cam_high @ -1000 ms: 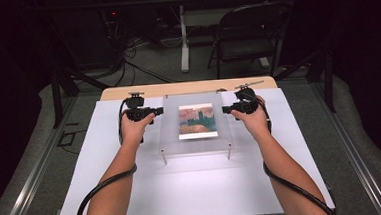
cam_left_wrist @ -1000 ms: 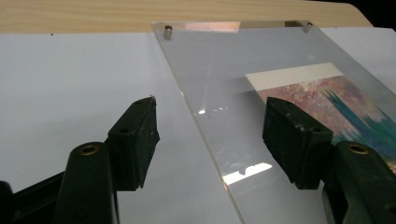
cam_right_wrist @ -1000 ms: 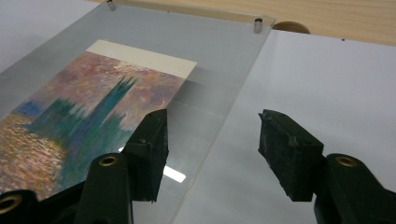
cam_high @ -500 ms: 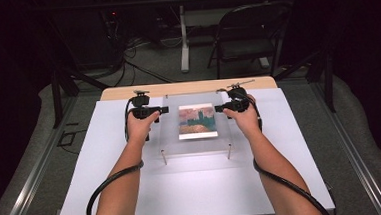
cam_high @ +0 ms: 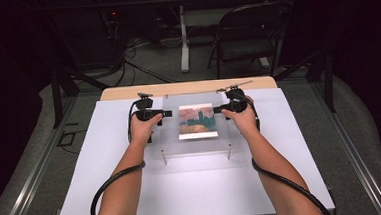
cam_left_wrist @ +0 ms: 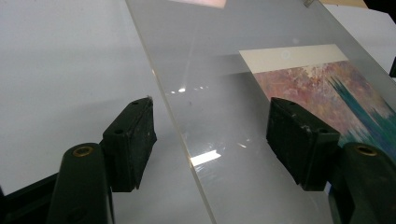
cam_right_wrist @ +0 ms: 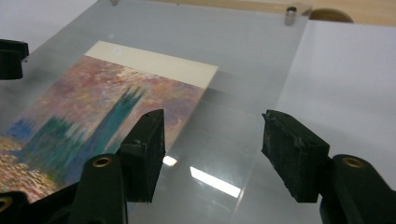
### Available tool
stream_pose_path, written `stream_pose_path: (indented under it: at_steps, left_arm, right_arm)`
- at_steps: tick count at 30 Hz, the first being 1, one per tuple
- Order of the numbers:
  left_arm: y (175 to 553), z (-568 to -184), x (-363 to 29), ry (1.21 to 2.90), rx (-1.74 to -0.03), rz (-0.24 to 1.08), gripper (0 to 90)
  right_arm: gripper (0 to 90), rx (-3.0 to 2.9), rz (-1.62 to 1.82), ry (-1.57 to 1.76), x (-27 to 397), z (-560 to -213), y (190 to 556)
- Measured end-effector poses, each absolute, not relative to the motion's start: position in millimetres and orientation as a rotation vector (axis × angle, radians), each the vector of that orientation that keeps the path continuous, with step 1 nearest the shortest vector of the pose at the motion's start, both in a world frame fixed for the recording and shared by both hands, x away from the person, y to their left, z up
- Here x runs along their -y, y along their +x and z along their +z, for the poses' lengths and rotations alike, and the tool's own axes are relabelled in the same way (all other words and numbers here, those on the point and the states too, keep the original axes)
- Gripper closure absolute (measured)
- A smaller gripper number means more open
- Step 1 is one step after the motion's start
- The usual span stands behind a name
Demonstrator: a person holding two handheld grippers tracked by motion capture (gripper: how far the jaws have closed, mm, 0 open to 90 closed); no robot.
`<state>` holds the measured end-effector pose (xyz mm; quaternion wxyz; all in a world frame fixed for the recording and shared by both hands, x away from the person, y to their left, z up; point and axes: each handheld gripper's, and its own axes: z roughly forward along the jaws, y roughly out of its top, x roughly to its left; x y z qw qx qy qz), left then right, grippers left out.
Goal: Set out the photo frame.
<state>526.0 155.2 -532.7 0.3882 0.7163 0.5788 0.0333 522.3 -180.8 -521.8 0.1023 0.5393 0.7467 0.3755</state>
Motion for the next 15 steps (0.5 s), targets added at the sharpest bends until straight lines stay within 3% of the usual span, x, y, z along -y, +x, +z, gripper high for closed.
stream_pose_path:
  at_steps: [15]
  left_arm:
    - [527, -536, -151, 1.835, -1.495, -0.008, 32.8]
  right_arm:
    - [38.6, -2.227, 1.178, 1.719, 193, -532, 525]
